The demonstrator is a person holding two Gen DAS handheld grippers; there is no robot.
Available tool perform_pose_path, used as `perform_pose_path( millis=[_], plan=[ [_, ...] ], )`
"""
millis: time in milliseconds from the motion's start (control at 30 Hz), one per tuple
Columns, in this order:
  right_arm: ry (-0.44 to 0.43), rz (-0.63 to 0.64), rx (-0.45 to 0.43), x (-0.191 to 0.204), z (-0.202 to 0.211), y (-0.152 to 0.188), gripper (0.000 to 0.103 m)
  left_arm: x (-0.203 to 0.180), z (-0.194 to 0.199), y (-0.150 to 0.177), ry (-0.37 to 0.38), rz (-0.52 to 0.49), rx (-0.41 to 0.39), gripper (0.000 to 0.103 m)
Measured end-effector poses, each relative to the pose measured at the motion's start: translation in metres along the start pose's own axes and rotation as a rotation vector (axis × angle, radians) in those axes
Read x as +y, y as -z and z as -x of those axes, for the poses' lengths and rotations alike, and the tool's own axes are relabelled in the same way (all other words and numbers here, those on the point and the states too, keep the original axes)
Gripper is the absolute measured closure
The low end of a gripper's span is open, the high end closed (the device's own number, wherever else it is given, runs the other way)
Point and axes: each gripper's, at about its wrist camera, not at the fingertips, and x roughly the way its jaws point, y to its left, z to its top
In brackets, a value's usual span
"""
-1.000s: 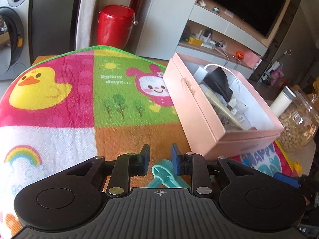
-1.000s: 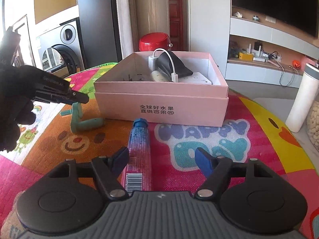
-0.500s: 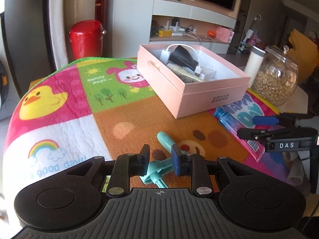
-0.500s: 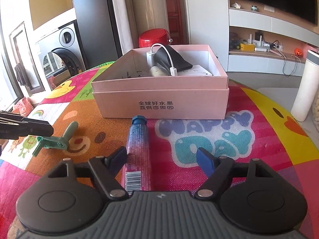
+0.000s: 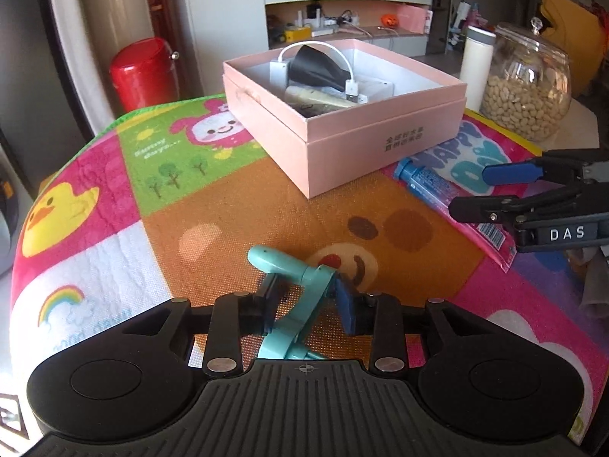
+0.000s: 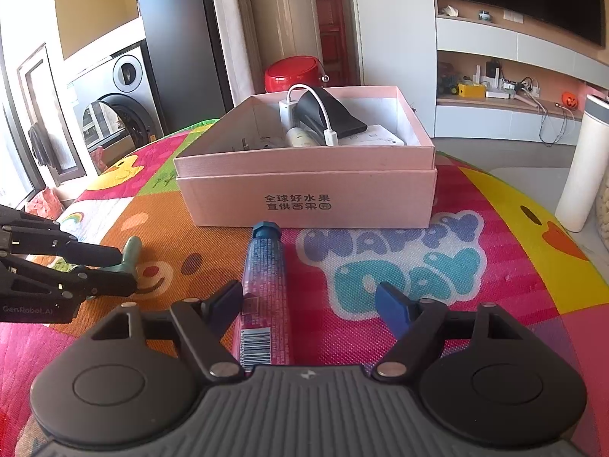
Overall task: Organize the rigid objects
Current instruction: 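Grasp the teal crank toy with the left gripper while the right grasps the toothpaste tube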
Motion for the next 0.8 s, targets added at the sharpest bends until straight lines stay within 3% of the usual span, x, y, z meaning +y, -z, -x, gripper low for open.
perform_pose_path(
  millis=[100, 200, 300, 467, 500, 600, 800],
  plan=[
    [-0.008, 0.088, -0.008, 0.014, -0.003, -0.005, 0.046, 0.002, 0.003, 0.002, -0.001, 0.028, 0.011, 0.067],
    [-0.002, 0.156, -0.020, 0.029, -0.013, -0.017, 0.046, 0.000, 0.007, 0.007, -0.016, 0.044, 0.004, 0.067],
    [-0.030, 0.172, 0.019, 0.036, -0.033, -0.030, 0.053, -0.003, 0.009, 0.010, -0.035, 0.040, -0.012, 0.067],
    [-0.055, 0.179, 0.082, 0.045, -0.055, -0.046, 0.054, -0.002, 0.009, 0.011, -0.036, 0.061, -0.020, 0.067],
    [-0.051, 0.188, 0.087, 0.048, -0.056, -0.048, 0.060, -0.002, 0.009, 0.012, -0.035, 0.063, -0.025, 0.067],
    [-0.045, 0.234, 0.084, 0.055, -0.050, -0.051, 0.082, -0.002, 0.010, 0.015, -0.034, 0.062, -0.042, 0.067],
    [-0.061, 0.265, -0.036, 0.055, 0.006, -0.054, 0.095, -0.004, 0.012, 0.020, -0.038, 0.068, -0.073, 0.067]
  ],
)
